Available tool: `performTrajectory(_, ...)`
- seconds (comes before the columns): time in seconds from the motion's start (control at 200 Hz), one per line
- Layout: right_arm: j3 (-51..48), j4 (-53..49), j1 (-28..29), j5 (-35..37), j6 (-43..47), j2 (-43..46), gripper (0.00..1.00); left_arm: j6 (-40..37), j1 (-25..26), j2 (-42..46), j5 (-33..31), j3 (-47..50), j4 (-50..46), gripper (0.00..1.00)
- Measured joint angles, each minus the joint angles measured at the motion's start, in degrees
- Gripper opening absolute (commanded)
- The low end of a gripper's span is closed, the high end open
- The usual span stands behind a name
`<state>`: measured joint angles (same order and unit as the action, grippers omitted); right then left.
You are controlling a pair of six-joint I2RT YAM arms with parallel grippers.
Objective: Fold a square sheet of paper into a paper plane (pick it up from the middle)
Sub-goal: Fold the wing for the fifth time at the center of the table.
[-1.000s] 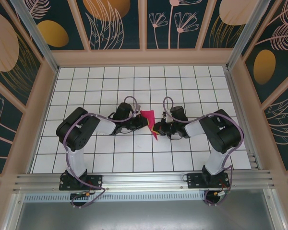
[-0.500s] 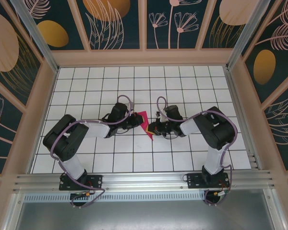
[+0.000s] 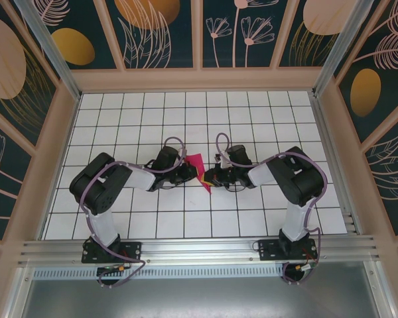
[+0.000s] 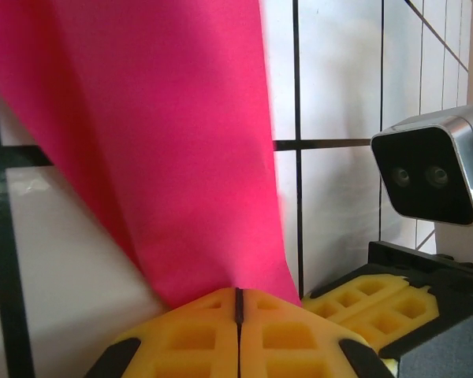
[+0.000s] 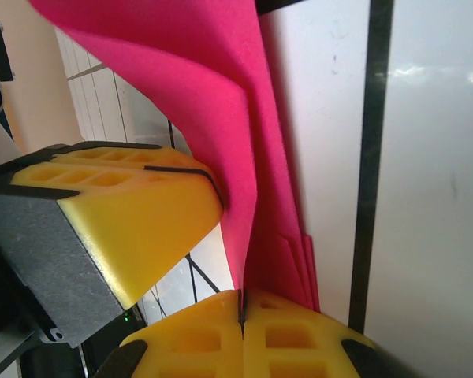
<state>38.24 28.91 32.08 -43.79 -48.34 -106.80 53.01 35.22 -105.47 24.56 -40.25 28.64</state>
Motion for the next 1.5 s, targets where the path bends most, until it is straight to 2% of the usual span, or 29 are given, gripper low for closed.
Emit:
performTrajectory(0.245,0.6,-1.4,0.0,-0.2,0.8,-0.1,0.0,0.0,0.0,-0.8,0.0,-3.5,-5.6,0.09)
performTrajectory(0.385,1.7,-4.3,0.0,0.0,2.1,0.2,0.1,-0.3,0.2,-0.9,-1.2,-5.4,-9.9,0.08)
performTrajectory(0.55,2.3,-7.1,0.3,1.0,3.8,1.5,0.17,-0.3,0.3,-1.1,-1.6,-6.6,-11.9,0.08)
performTrajectory(0.771,2.1,-10.8,0.3,1.7,4.9,3.5,0.21,-0.3,0.3,-1.3,-1.7,-6.8,-12.0,0.08)
performTrajectory(0.851,1.5,-11.6,0.3,1.8,5.0,4.2,0.2,-0.3,0.3,-1.3,-1.7,-6.8,-12.0,0.07)
performTrajectory(1.206,-0.9,-10.5,0.9,3.2,5.9,4.9,0.0,-0.7,0.4,-1.3,-1.8,-7.2,-12.5,0.1)
performTrajectory(1.361,-2.7,-6.7,0.9,3.2,4.7,5.0,0.0,-2.1,0.5,-0.4,-1.9,-7.2,-12.6,0.19)
performTrajectory(1.496,-3.7,-4.6,0.6,3.2,3.4,5.0,0.0,-2.4,0.5,3.0,-1.1,-5.5,-10.9,0.2)
